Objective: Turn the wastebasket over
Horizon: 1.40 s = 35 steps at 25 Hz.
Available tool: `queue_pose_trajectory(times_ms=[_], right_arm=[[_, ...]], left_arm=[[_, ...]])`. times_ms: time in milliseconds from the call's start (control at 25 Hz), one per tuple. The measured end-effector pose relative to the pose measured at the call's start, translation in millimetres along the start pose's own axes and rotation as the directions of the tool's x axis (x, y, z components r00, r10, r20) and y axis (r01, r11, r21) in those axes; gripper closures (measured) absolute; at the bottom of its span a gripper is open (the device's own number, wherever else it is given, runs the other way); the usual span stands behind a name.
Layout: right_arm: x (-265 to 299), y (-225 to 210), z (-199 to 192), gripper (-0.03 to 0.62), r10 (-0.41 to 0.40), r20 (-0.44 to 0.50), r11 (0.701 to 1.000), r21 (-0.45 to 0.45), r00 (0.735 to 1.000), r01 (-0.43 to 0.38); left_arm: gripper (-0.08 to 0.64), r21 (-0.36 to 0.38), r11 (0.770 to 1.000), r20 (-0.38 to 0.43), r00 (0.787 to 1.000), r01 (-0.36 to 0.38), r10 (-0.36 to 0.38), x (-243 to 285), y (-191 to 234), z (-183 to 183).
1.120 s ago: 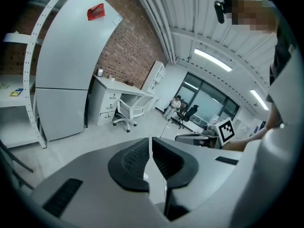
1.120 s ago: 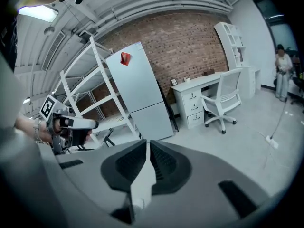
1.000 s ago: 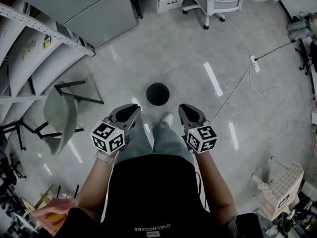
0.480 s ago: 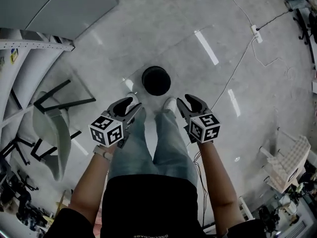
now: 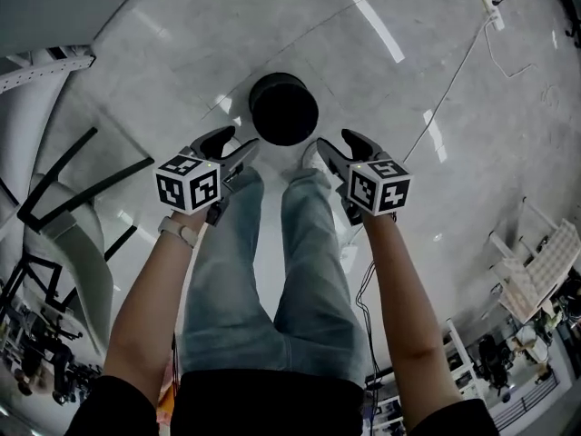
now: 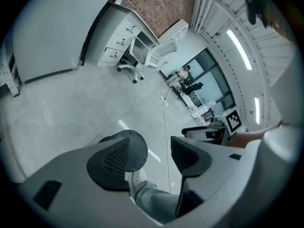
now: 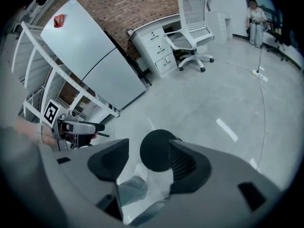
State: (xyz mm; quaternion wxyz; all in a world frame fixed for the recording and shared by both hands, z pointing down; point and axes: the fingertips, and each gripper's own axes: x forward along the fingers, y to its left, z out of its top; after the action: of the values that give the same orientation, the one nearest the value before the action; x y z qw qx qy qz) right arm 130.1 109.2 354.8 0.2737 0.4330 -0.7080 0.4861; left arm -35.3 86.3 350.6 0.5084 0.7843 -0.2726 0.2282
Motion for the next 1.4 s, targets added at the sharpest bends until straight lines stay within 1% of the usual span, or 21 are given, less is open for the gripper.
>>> queue_pose_trajectory(times_ms=[160, 320, 440, 600, 760, 920, 1080, 1160, 1280, 1360, 1400], right_arm=[[46.1, -29.5, -18.6, 0.334, 0.006, -0.027, 0.999, 0.036, 1.0, -0.005], [87.6, -51.5, -36.4, 0.321, 0.019, -0.048, 0.998, 0.06, 0.999, -0.017], [115.3, -68.6, -47.9, 0.314, 0.018, -0.057, 0.997, 0.081, 0.998, -0.014], [147.4, -86.2, -58.5, 0.302, 0.034, -0.08, 0.995, 0.096, 0.996, -0.027], [168.2, -98.8, -64.4, 0.298, 0.062, -0.105, 0.993, 0.111, 0.993, -0.05], [186.6, -99.6, -68.4, 0.298, 0.125, -0.142, 0.989, 0.095, 0.982, -0.112], [193.3, -98.7, -68.3, 0.292, 0.157, -0.163, 0.986, 0.084, 0.974, -0.144], [193.7, -97.7, -69.6, 0.293, 0.152, -0.17, 0.987, 0.085, 0.974, -0.139], [193.7, -97.6, -71.0, 0.293, 0.134, -0.197, 0.99, 0.073, 0.971, -0.121], [190.7, -98.1, -63.5, 0.295, 0.126, -0.186, 0.991, 0.068, 0.975, -0.115], [188.1, -98.7, -55.4, 0.298, 0.121, -0.163, 0.992, 0.066, 0.979, -0.112]], left_arm=[[0.284, 0.012, 1.0, -0.06, 0.998, 0.013, -0.012, 48.0, 36.7, -19.4], [0.276, 0.005, 1.0, -0.099, 0.995, -0.002, 0.003, 83.3, 72.4, -34.9], [0.273, 0.02, 1.0, -0.128, 0.992, -0.012, 0.014, 107.6, 98.5, -44.2], [0.265, 0.015, 1.0, -0.16, 0.987, 0.013, -0.011, 133.9, 124.2, -52.6], [0.264, 0.002, 0.998, -0.193, 0.98, 0.055, -0.054, 153.0, 134.7, -60.7], [0.264, 0.012, 0.995, -0.228, 0.969, 0.1, -0.094, 171.4, 135.8, -68.4], [0.265, 0.022, 0.995, -0.222, 0.971, 0.094, -0.087, 179.2, 139.7, -69.8], [0.272, 0.016, 0.996, -0.217, 0.973, 0.087, -0.082, 177.6, 140.9, -70.1], [0.276, 0.04, 0.997, -0.223, 0.973, 0.065, -0.054, 176.9, 140.2, -70.1], [0.281, 0.046, 0.997, -0.22, 0.974, 0.055, -0.044, 175.8, 136.7, -68.0], [0.285, 0.048, 0.997, -0.211, 0.977, 0.052, -0.041, 175.0, 133.8, -64.7]])
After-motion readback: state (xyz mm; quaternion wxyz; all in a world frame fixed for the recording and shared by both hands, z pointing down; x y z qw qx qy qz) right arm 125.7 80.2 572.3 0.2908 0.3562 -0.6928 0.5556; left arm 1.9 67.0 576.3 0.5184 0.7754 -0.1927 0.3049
